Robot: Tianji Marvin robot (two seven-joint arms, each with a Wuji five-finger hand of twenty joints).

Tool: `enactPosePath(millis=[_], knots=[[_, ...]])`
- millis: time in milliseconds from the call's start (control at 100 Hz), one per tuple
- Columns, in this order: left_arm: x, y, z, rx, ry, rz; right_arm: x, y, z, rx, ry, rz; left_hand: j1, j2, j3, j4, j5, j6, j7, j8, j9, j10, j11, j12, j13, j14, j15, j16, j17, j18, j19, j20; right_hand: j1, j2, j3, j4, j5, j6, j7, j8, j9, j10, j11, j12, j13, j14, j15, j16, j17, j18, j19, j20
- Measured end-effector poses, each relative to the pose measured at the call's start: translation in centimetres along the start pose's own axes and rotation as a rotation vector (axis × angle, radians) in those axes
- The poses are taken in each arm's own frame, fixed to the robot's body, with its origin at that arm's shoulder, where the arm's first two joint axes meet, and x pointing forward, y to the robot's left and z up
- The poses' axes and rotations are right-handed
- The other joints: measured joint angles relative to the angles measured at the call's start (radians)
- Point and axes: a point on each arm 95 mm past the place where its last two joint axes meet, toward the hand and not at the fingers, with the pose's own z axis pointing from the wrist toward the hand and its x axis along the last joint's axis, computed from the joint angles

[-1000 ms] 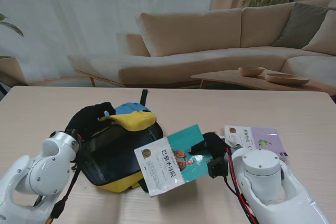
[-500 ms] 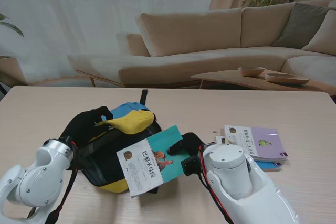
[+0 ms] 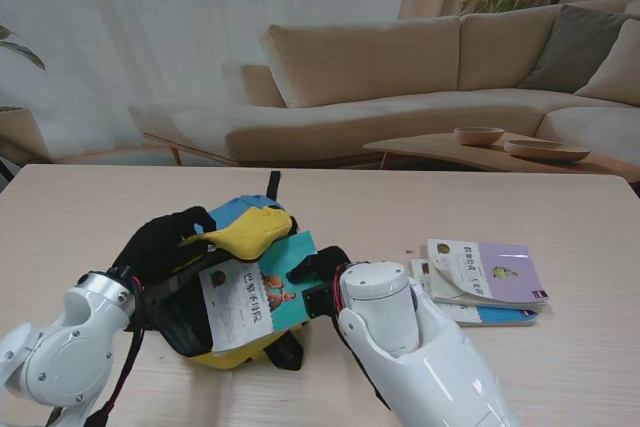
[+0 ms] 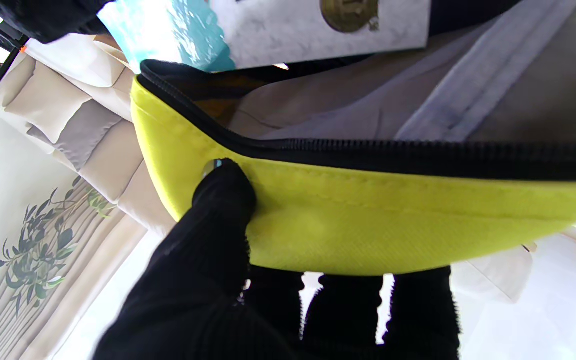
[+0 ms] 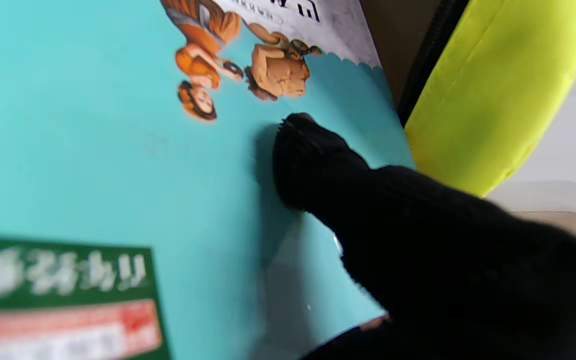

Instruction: Pack books into the school bag then zip close the school bag

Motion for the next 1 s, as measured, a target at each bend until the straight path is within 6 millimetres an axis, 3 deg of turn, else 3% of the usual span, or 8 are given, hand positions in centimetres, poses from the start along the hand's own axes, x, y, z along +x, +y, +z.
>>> enactPosePath(millis=[380,1000], knots=[[0.2,0.0,0.0,-0.010,0.005,-0.003,1.0,-3.3,2.2,-0.035,-0.064,0.058,0.000,0.001,0.000,0.000,-0.001,0.000,0.000,0.014,0.000,0.000,0.000,0.001,0.000,0.000,-0.010,0.000,-0.001,0.000,-0.001,0.000,0.000,0.000,0.000,0.000,0.000,0.012,0.000,0.000,0.000,0.001,0.009,-0.003,0.000,0.002,0.004,-0.001,0.001,0.000,0.008,0.000],[0.6,0.3,0.0,-0.032,0.022,-0.047,1.7,-6.6,5.1,-0.087,-0.087,0.082,0.000,0.002,0.000,0.000,-0.001,0.000,0.000,0.022,0.000,0.000,-0.001,0.011,0.000,0.000,-0.010,0.000,-0.001,-0.001,-0.001,0.000,0.000,0.002,0.000,-0.008,0.000,0.012,0.000,0.000,0.000,0.001,0.009,-0.044,0.000,0.002,-0.029,-0.017,0.001,0.000,-0.017,-0.009]])
